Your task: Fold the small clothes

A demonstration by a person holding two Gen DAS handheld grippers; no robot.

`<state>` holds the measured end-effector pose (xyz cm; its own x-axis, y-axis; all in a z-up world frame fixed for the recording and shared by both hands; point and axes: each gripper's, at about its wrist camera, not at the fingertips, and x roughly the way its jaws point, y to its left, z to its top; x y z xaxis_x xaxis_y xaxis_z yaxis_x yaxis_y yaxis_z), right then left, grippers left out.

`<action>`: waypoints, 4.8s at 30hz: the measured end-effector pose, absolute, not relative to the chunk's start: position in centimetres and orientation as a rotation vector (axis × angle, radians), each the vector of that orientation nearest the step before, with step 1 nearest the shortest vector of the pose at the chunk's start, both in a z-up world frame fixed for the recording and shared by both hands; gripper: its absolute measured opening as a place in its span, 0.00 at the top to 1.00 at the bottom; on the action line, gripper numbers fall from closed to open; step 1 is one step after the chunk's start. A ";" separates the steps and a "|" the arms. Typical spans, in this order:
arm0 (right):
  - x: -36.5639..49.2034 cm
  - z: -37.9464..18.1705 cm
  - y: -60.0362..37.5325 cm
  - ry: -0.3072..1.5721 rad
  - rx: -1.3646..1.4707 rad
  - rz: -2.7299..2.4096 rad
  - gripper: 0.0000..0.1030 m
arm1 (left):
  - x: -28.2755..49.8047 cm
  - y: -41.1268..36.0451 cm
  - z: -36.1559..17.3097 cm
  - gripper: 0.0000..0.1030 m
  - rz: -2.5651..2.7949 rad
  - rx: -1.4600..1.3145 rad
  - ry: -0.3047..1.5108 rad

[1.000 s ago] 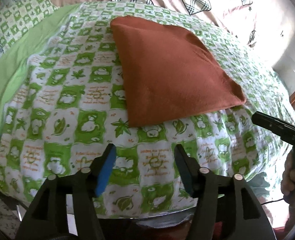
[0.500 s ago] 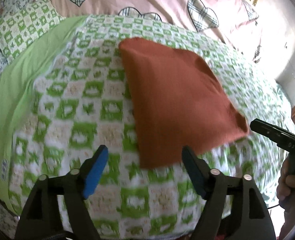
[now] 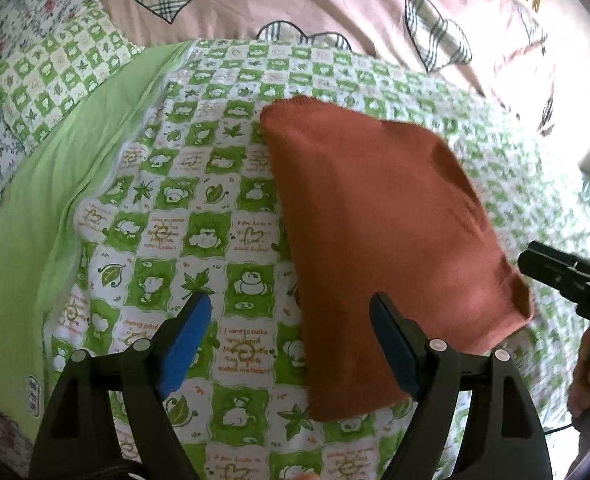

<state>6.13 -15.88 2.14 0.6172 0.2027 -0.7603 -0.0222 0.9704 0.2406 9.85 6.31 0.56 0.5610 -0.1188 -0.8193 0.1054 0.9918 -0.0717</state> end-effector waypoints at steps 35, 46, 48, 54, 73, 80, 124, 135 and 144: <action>7.1 1.6 -15.0 0.922 0.189 0.176 0.13 | 10.0 4.2 -0.1 0.14 -0.035 0.184 0.942; 8.6 1.3 -13.9 0.950 0.154 0.220 0.13 | 11.2 3.6 -0.7 0.14 -0.032 0.170 0.952; 8.7 1.1 -13.9 0.955 0.153 0.224 0.13 | 11.3 3.5 -0.8 0.14 -0.032 0.166 0.952; 8.8 1.0 -13.7 0.962 0.148 0.226 0.13 | 11.4 3.3 -0.7 0.14 -0.041 0.165 0.950; 8.8 1.2 -13.0 0.957 0.133 0.234 0.13 | 11.2 2.9 -0.2 0.14 -0.055 0.158 0.938; 8.8 1.4 -13.0 0.953 0.132 0.233 0.13 | 11.2 2.8 0.0 0.13 -0.058 0.157 0.933; 10.6 1.9 -13.9 0.933 0.124 0.225 0.13 | 13.9 3.0 0.3 0.13 -0.083 0.127 0.942; 10.7 1.6 -14.2 0.937 0.124 0.223 0.13 | 14.2 3.2 0.2 0.13 -0.077 0.127 0.949; 10.7 1.3 -14.4 0.943 0.128 0.217 0.13 | 14.1 3.1 0.3 0.13 -0.064 0.129 0.947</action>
<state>10.69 -14.39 1.29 0.5678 0.2394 -0.7876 -0.1281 0.9708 0.2027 14.11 3.13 0.33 0.5828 0.0022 -0.8126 0.1110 0.9904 0.0823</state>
